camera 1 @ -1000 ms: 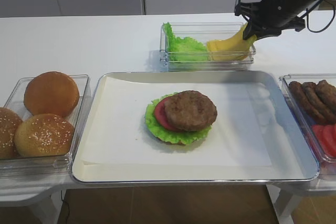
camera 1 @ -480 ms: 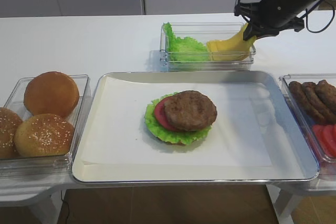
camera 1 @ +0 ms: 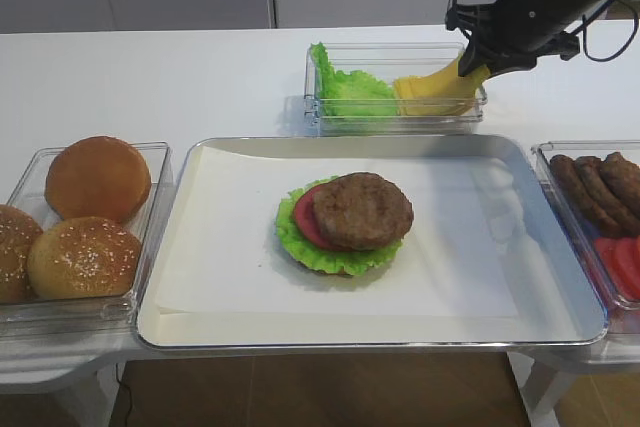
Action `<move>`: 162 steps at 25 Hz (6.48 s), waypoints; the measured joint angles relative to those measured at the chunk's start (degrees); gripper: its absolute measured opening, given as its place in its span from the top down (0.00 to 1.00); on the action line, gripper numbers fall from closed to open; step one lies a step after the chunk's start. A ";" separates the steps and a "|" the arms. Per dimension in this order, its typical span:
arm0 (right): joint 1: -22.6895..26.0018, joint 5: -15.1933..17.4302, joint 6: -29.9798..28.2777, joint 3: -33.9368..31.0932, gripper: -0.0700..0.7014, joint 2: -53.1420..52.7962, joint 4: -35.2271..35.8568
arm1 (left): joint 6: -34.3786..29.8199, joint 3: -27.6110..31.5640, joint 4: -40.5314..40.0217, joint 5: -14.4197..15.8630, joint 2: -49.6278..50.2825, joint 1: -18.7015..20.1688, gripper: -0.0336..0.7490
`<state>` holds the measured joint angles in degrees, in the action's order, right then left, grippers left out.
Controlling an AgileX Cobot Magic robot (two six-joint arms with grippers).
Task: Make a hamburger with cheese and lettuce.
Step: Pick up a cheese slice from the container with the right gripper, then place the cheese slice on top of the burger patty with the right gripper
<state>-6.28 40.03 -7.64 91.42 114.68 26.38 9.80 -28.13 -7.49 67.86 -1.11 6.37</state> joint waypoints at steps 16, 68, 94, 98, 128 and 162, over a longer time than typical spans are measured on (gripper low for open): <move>0.00 0.74 -0.11 0.00 0.86 -0.20 -0.18 | 0.00 0.00 0.00 0.00 0.00 0.00 0.48; 0.00 2.36 0.01 0.00 0.56 -0.50 -0.46 | 0.00 0.00 0.00 0.00 0.00 0.00 0.48; 0.00 6.24 0.01 0.04 0.88 -2.20 -0.80 | 0.00 0.00 0.00 0.00 0.00 0.00 0.48; 0.00 6.28 0.01 0.04 0.90 -2.20 -0.80 | 0.00 0.00 0.00 0.00 0.00 0.00 0.49; 0.00 10.27 -0.09 0.13 0.91 -9.30 -0.31 | 0.00 0.00 0.00 0.00 0.00 0.00 0.49; -19.90 11.63 -1.30 -20.12 0.91 -32.13 10.12 | 0.00 0.00 0.00 0.00 0.00 0.00 0.49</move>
<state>-26.18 51.66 -8.95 71.29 82.55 36.50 9.80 -28.13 -7.49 67.86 -1.11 6.37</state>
